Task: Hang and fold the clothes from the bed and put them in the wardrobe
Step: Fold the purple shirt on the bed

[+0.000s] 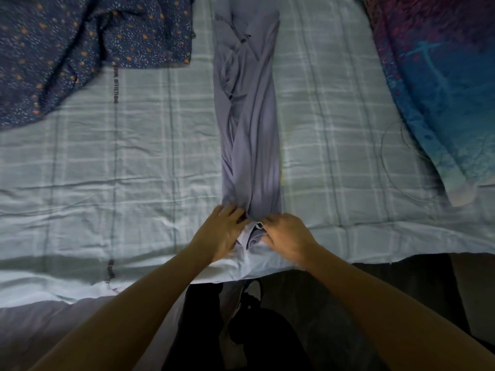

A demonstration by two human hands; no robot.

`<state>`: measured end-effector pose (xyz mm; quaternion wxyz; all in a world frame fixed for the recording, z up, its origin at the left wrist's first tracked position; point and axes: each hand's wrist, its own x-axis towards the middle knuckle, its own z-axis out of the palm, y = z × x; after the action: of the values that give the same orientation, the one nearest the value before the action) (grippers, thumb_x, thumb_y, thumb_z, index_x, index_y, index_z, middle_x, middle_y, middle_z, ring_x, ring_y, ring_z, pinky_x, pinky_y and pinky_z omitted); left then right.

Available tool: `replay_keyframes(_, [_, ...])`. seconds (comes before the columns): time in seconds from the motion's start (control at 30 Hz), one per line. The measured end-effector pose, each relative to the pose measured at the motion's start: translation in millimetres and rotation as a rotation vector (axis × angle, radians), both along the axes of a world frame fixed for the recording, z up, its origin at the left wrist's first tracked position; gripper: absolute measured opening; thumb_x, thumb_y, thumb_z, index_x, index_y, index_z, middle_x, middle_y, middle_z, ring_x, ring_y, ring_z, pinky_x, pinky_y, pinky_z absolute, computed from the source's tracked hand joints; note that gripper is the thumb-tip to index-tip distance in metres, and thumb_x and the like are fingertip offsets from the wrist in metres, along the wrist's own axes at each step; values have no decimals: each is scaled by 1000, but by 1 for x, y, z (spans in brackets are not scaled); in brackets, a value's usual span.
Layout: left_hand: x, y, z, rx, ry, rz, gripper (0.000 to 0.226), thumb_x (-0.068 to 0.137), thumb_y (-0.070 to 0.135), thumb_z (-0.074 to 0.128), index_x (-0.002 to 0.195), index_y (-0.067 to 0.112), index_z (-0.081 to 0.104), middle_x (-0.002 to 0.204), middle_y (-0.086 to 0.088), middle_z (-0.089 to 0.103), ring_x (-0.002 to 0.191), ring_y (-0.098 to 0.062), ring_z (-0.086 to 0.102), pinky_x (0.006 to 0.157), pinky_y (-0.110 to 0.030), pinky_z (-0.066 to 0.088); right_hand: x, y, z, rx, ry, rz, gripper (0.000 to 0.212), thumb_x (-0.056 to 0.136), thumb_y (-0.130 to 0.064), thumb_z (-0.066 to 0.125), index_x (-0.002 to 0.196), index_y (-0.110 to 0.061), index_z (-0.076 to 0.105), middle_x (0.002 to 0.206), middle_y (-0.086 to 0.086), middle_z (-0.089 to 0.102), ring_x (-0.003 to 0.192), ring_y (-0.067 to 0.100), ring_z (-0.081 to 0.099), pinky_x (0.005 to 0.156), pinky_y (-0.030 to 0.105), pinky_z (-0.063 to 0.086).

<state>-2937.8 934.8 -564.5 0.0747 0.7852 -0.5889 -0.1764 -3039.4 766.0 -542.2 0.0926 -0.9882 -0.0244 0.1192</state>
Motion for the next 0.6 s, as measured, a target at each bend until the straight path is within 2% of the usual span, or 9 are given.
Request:
replay_keyframes(0.07, [-8,2,7,-34,142,81,38,55,10,78,92,12,70,87,-7,65,77,-31,62,69,-33,47,-2,-3,11,90,142,-58,19,77,-26,73,77,-8,65,72,8,64,64,26,63,55,28,44])
replay_keyframes(0.13, [-12,-1,23,40,332,161,18,70,9,65,87,11,68,87,-9,68,77,-32,63,65,-29,43,-1,-5,21,223,388,-192,27,89,-29,57,69,-10,54,66,6,55,71,29,60,59,28,36])
replay_keyframes(0.2, [-2,-15,39,320,457,174,18,79,19,58,93,10,66,95,-12,68,86,-29,63,70,-31,47,7,-10,29,377,595,-288,32,89,-29,54,63,-12,49,55,4,48,68,31,59,58,28,38])
replay_keyframes(0.27, [21,-31,52,479,636,225,27,78,26,59,96,6,66,97,-17,68,88,-29,63,72,-34,48,22,-15,41,393,682,-358,27,91,-32,52,76,-11,58,66,7,56,74,29,61,65,31,43])
replay_keyframes(0.3, [34,-39,59,430,666,297,30,80,29,60,97,6,66,98,-17,68,89,-30,63,71,-35,47,28,-18,43,367,552,-425,24,92,-32,51,84,-11,61,75,11,60,80,30,62,68,32,43])
replay_keyframes(0.37, [51,-46,64,107,529,549,27,87,33,60,103,10,62,102,-14,67,94,-30,61,70,-32,43,37,-26,45,285,-12,-634,24,91,-26,53,102,-7,63,92,17,62,90,35,61,72,33,42])
replay_keyframes(0.43, [54,-42,64,-289,288,787,41,88,31,63,124,14,51,116,-13,58,107,-27,53,86,-31,41,42,-29,48,201,-456,-753,37,89,-24,54,122,-8,56,112,18,57,103,33,56,85,40,44])
replay_keyframes(0.5, [47,-35,60,-468,92,748,58,85,26,65,135,12,40,128,-17,48,118,-29,42,100,-36,33,43,-27,45,226,-547,-758,41,90,-26,53,127,-9,52,122,17,53,110,32,53,92,45,44])
replay_keyframes(0.6, [33,-18,38,-477,-7,453,51,79,18,58,127,8,44,123,-19,50,113,-30,43,98,-42,37,31,-15,19,202,-395,-431,44,83,-25,61,123,-9,53,120,17,55,108,35,54,87,46,49])
